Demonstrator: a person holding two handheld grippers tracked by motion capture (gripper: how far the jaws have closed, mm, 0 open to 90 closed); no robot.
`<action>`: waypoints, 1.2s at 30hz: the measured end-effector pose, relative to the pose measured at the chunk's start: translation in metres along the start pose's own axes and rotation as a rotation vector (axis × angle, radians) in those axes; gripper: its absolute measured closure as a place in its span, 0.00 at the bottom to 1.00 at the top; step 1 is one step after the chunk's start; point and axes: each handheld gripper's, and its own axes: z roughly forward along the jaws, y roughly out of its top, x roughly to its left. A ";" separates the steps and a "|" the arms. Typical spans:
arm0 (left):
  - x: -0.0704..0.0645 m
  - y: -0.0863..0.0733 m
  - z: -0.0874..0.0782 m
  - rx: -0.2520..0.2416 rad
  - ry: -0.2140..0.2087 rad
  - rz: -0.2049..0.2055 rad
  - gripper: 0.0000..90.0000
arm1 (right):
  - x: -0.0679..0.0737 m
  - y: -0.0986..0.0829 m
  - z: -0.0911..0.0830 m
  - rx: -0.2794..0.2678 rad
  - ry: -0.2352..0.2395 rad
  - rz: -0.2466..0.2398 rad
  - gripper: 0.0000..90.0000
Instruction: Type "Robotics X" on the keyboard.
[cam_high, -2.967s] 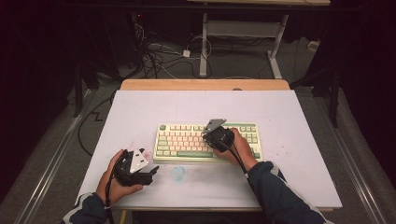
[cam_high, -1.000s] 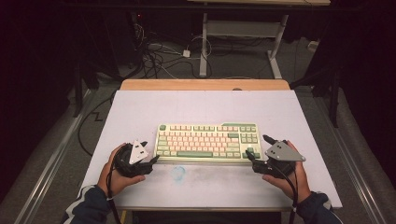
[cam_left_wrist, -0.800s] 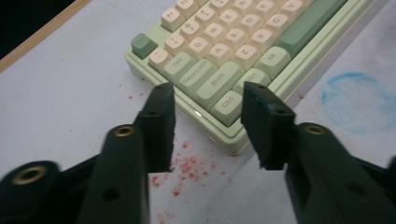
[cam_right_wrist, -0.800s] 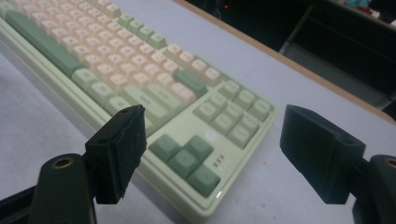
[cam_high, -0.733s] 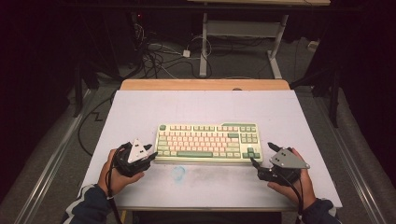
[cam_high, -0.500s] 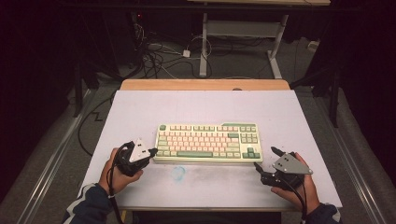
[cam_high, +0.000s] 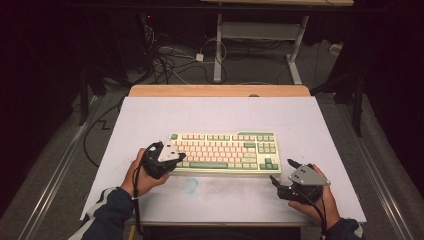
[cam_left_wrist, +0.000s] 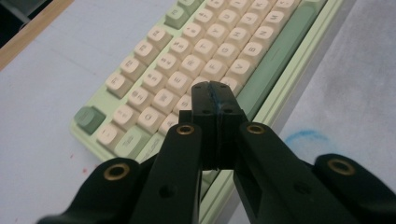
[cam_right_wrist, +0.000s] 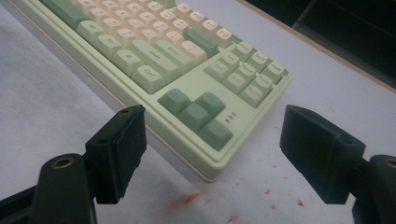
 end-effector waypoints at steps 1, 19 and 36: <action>-0.002 0.000 0.003 0.009 -0.007 0.007 0.97 | 0.001 0.000 0.000 0.005 0.000 -0.004 0.26; -0.010 -0.002 0.038 0.094 -0.013 0.043 0.97 | 0.010 0.003 0.008 0.037 0.018 -0.043 0.27; -0.010 -0.007 0.051 0.126 -0.004 0.039 0.97 | 0.011 0.003 0.015 0.069 0.033 -0.067 0.27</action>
